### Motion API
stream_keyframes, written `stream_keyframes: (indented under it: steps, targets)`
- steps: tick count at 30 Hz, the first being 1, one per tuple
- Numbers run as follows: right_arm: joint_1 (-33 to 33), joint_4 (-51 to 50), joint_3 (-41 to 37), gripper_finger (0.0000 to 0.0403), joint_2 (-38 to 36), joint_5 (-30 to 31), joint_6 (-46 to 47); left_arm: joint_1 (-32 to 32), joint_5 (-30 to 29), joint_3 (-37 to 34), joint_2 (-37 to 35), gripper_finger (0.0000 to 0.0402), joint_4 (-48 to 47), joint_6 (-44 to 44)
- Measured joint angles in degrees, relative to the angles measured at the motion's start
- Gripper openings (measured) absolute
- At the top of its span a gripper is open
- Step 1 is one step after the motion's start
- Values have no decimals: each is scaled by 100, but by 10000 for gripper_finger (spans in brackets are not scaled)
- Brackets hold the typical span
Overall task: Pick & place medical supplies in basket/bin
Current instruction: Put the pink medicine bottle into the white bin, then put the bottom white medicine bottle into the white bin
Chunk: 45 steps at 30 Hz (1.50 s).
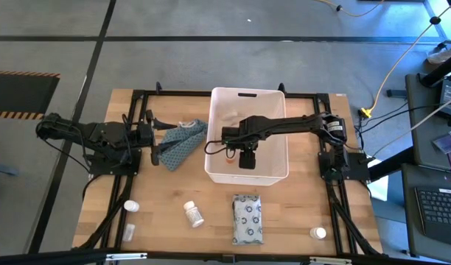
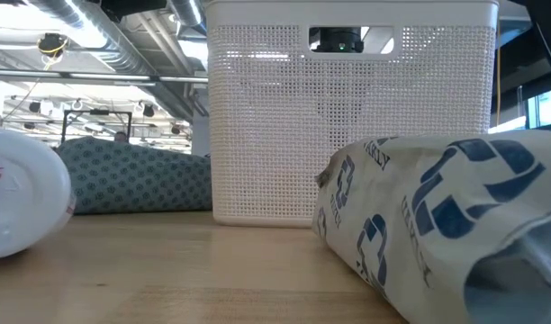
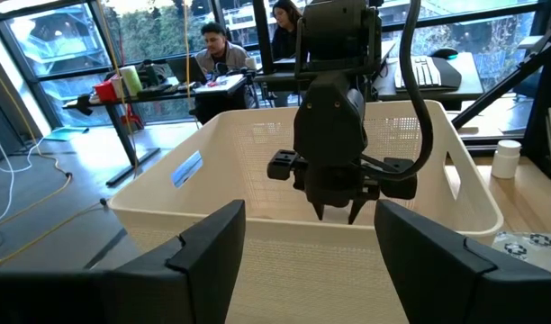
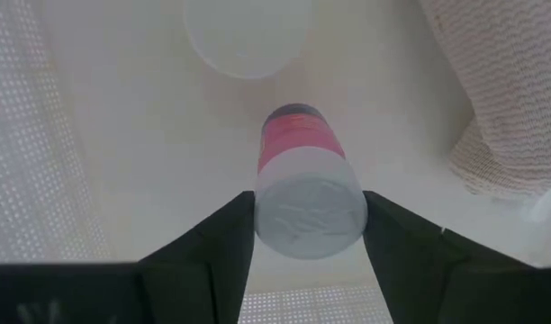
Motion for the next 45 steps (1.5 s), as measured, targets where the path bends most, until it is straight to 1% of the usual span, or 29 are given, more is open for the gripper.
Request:
stream_keyframes:
  steps: [16, 21, 24, 29, 33, 36, 40, 44, 45]
  targets:
    - [11, 141, -2, 201, 33, 3, 305, 0, 0, 0, 0, 242, 1, 0]
    - [11, 166, -2, 205, 33, -107, 304, 0, 0, 0, 0, 242, 2, 0]
    - [11, 163, -2, 229, 33, -131, 308, 0, 1, 0, 0, 242, 0, 0]
    - [11, 97, -2, 285, 33, -131, 462, 0, 0, 0, 0, 242, 0, -2]
    - [11, -76, 4, 310, 33, -133, 476, 0, 0, 0, 0, 242, 0, -2]
    - [11, -561, 216, 316, 37, -133, 640, 0, 1, 0, 0, 242, 1, -2]
    - [53, -1297, 754, 316, 37, -90, 997, 0, 1, 0, 0, 242, 0, 1]
    - [210, -2136, 1644, 316, 37, 404, 1409, 0, 0, 0, 0, 242, 0, 4]
    - [265, -2126, 1851, 316, 13, 516, 1506, 0, 0, 0, -1, 242, 0, 6]
